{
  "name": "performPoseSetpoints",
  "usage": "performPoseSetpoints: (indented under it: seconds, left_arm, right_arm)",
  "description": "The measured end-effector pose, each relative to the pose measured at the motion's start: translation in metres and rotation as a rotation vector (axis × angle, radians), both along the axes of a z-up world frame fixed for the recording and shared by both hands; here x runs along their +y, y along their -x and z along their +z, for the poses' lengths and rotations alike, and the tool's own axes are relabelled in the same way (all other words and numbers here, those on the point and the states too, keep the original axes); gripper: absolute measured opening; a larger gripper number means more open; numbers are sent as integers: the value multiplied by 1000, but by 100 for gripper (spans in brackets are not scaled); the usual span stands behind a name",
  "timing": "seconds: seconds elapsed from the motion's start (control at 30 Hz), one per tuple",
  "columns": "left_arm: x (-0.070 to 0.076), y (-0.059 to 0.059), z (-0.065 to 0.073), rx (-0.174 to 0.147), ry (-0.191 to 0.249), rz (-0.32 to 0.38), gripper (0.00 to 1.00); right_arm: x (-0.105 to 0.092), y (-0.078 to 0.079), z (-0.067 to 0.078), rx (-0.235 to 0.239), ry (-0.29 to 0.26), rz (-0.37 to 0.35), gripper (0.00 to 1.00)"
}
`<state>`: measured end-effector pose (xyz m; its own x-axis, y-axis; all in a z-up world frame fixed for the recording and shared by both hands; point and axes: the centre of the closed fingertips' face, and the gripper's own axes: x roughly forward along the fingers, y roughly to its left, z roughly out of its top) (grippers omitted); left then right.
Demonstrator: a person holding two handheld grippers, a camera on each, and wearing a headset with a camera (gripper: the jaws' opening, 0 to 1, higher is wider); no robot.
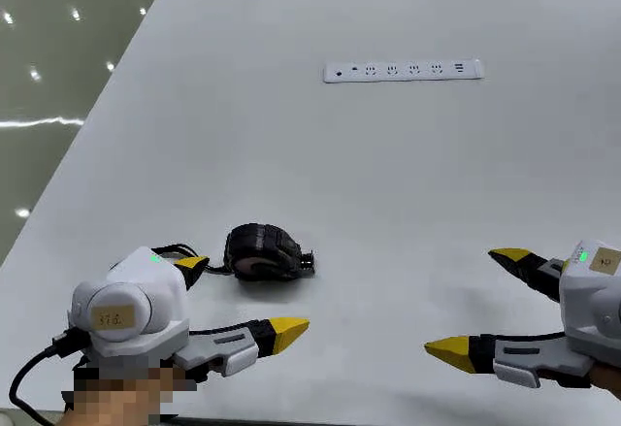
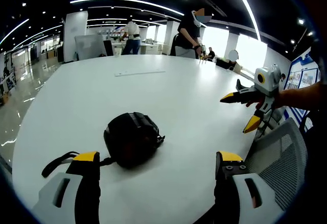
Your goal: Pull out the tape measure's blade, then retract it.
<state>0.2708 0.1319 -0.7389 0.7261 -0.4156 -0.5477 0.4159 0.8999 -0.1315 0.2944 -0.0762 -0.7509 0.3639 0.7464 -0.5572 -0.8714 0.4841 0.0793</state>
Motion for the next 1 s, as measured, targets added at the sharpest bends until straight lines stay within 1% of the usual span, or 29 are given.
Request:
performPoseSetpoints:
  seconds: [0.13,0.23,0.4,0.5,0.57,0.63,0.77,0.8,0.9,1.0]
  left_arm:
    - [1,4,0,-8,-2,-5,92]
    - [1,7,0,-13,-2,-9,93]
    - [2,11,1,-26,-8,-15,96]
    - [3,11,3,-35,-12,-15,97]
    - [3,12,5,-41,-6,-21,98]
    - [5,12,6,-49,-14,-20,99]
    - [5,13,9,-52,-20,-23,99]
    - [5,13,10,-59,-22,-27,99]
    - [4,13,10,-58,-29,-33,99]
    - [3,14,9,-43,-29,-32,99]
  right_arm:
    - [-3,1,0,-10,6,-5,88]
    - [-3,3,1,-23,16,7,89]
    - [-5,5,4,-37,10,4,93]
    - [-6,6,5,-36,-1,-8,95]
    - [-7,7,6,-40,-7,-16,96]
    - [-9,7,5,-36,-14,-26,97]
    - [-13,9,6,-28,-10,-44,99]
    - [-13,9,6,-26,-12,-46,99]
    - [-13,10,7,-24,-17,-53,99]
    - [-13,10,8,-22,-24,-59,99]
